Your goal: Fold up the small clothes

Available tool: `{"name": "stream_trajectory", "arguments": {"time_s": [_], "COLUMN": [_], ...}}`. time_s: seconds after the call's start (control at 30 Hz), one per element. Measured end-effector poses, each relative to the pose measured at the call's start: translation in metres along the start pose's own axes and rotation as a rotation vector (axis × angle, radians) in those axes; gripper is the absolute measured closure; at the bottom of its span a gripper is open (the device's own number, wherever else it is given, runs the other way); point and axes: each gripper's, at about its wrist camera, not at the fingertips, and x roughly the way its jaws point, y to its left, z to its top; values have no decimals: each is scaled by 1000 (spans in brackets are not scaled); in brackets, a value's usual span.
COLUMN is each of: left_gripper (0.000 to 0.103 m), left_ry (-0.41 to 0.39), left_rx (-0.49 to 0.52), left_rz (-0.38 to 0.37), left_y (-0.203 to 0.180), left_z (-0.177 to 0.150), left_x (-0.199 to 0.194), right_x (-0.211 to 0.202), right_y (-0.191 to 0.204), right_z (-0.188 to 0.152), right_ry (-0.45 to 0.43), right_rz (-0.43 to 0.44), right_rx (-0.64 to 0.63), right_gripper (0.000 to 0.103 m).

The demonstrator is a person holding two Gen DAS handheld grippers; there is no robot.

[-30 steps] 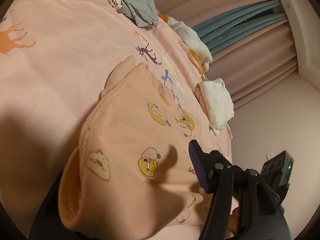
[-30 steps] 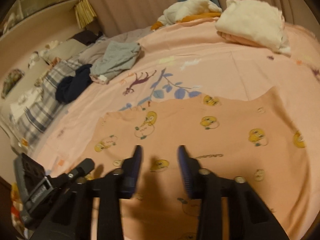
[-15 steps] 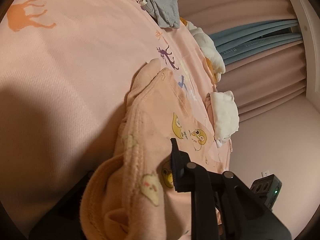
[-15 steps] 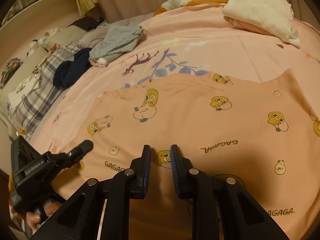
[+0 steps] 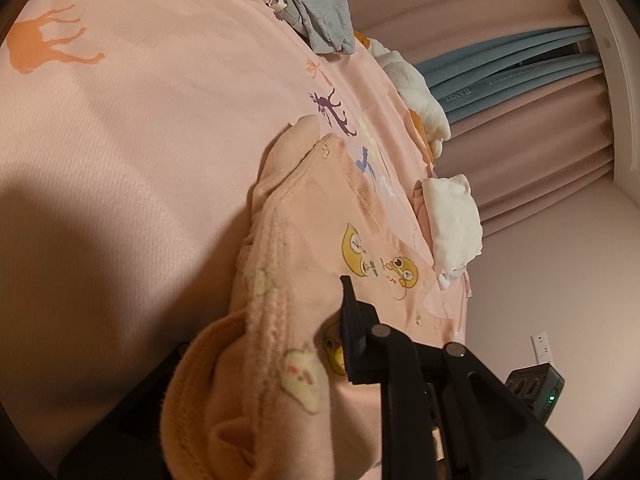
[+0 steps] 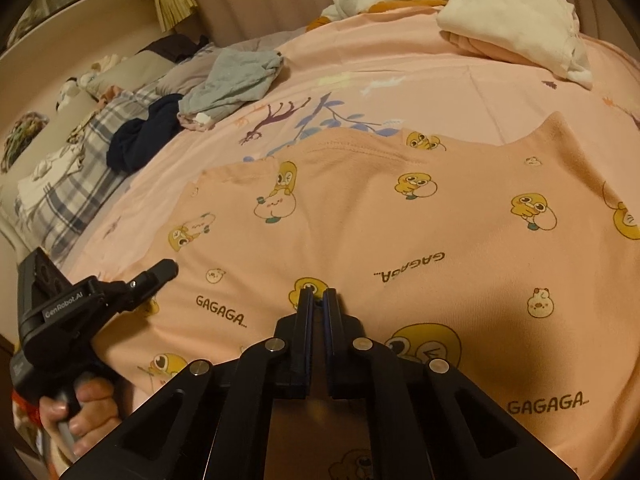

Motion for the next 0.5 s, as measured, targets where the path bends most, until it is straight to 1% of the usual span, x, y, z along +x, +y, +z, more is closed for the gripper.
{"name": "stream_trajectory", "arguments": {"time_s": [0.2, 0.3, 0.4, 0.43, 0.47, 0.5], "left_gripper": [87, 87, 90, 90, 90, 90], "left_ry": [-1, 7, 13, 11, 9, 3], "left_rx": [35, 52, 108, 126, 173, 198], "left_rz": [42, 87, 160, 170, 190, 201], "left_y": [-4, -9, -24, -28, -37, -44], "left_z": [-1, 0, 1, 1, 0, -1], "left_x": [2, 4, 6, 6, 6, 5], "right_x": [-1, -2, -5, -6, -6, -6], "right_y": [-6, -8, -10, -13, -17, -21], "right_z": [0, 0, -1, -2, -2, -2], "right_ry": [5, 13, 20, 22, 25, 31], "right_rz": [32, 44, 62, 75, 90, 114], "right_rx": [23, 22, 10, 17, 33, 54], "right_gripper": [100, 100, 100, 102, 103, 103]}}
